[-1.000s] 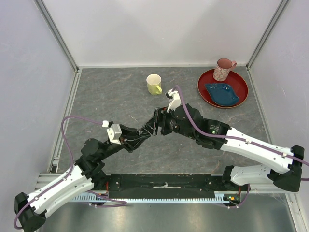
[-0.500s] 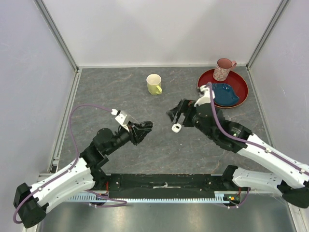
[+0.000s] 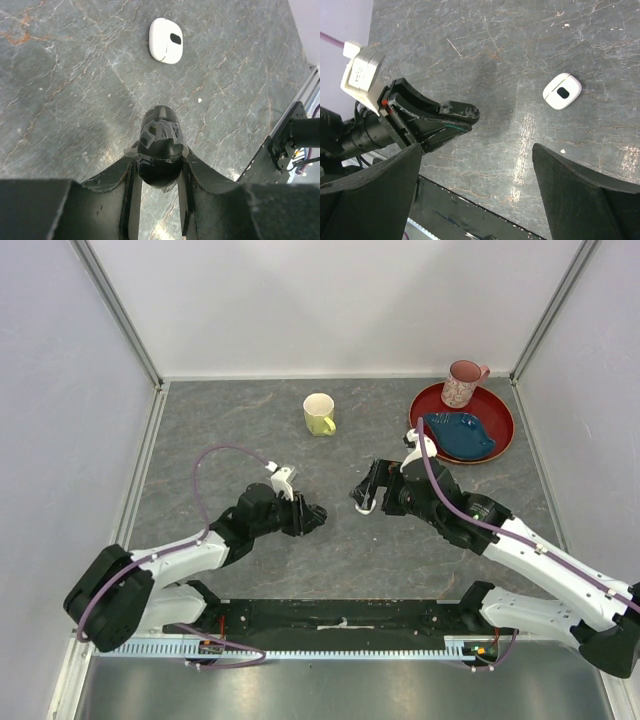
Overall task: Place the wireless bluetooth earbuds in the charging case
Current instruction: Place the charging case at the center of the board.
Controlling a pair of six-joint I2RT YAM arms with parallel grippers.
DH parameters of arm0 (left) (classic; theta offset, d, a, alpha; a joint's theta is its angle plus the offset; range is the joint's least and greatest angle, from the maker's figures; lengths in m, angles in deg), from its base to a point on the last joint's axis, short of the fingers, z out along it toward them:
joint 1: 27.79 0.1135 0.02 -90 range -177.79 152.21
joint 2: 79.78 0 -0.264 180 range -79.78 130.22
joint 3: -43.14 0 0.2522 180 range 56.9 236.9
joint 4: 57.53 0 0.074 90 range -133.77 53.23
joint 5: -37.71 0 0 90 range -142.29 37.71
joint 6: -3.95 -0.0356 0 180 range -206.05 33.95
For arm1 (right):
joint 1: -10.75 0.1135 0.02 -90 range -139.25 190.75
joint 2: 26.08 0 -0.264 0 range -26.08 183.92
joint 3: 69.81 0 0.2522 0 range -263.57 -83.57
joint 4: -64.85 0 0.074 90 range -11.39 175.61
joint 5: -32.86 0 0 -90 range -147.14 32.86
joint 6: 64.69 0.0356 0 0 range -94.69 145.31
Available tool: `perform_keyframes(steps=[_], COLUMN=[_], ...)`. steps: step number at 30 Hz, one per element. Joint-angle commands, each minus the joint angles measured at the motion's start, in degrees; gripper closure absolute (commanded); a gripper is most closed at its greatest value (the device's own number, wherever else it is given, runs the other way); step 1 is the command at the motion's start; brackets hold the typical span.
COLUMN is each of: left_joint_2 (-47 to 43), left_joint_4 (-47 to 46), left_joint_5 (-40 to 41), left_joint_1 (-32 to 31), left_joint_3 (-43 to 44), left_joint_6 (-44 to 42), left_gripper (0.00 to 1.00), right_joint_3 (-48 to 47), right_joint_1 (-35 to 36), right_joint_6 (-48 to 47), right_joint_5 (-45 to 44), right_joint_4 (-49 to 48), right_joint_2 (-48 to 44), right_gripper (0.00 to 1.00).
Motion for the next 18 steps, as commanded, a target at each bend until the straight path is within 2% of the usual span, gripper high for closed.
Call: perform_keyframes(steps=[1,5,12,16,18], left_joint_2=[4.1,9.0,20.0,24.2,25.9], left_joint_4=[-8.2,-11.0,-9.9,-9.4,-9.2], left_joint_5=[-5.7,-8.0,-12.9,-13.0,-12.9], left_joint_1=[1.5,3.0,4.2,4.3,4.4], left_joint_3=[3.9,5.7,11.3,13.0,13.8], left_joint_6=[3.3,4.4,7.2,7.8,8.2], left_gripper=[0.98,0.96,0.87,0.8,0.8], right_joint_3=[0.9,1.4,1.1,1.4,1.5], right_joint_1=[-0.1,-0.2,-0.2,-0.2,-0.2], right_joint_6=[1.0,1.1,0.6,0.5,0.4], right_joint_5=[1.4,1.6,2.7,3.0,3.0], right_joint_4=[-0.6,-0.7,-1.5,-1.8,-1.9], right_joint_2=[-1.8,-1.5,0.4,0.9,0.8], right_gripper=[0.02,0.02,0.02,0.02,0.02])
